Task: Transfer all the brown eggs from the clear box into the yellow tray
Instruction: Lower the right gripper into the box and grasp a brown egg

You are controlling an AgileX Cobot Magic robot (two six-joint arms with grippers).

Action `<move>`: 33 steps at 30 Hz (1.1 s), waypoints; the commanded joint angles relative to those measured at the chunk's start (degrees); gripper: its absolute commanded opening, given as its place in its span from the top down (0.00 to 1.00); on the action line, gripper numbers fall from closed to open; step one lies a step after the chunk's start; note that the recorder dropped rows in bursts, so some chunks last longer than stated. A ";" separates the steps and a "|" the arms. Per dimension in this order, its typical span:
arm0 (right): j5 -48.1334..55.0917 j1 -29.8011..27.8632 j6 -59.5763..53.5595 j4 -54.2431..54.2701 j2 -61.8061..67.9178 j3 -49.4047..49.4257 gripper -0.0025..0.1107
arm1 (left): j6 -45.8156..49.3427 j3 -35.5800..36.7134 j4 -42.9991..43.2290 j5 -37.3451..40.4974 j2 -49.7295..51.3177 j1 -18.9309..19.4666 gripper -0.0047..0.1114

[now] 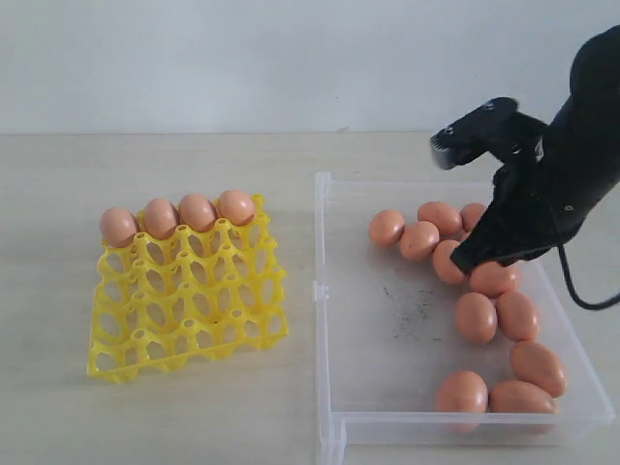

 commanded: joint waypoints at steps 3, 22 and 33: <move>5.80 -0.38 24.93 -7.24 7.05 -4.28 0.77 | 0.30 0.22 -0.30 -0.48 0.18 -0.29 0.93; 1.68 -0.38 25.66 10.21 15.32 -4.51 0.46 | 0.30 0.22 -0.30 -0.48 0.18 -0.29 0.93; 1.01 -0.38 26.22 8.64 16.31 -4.64 0.65 | 0.30 0.22 -0.30 -0.48 0.18 -0.29 0.93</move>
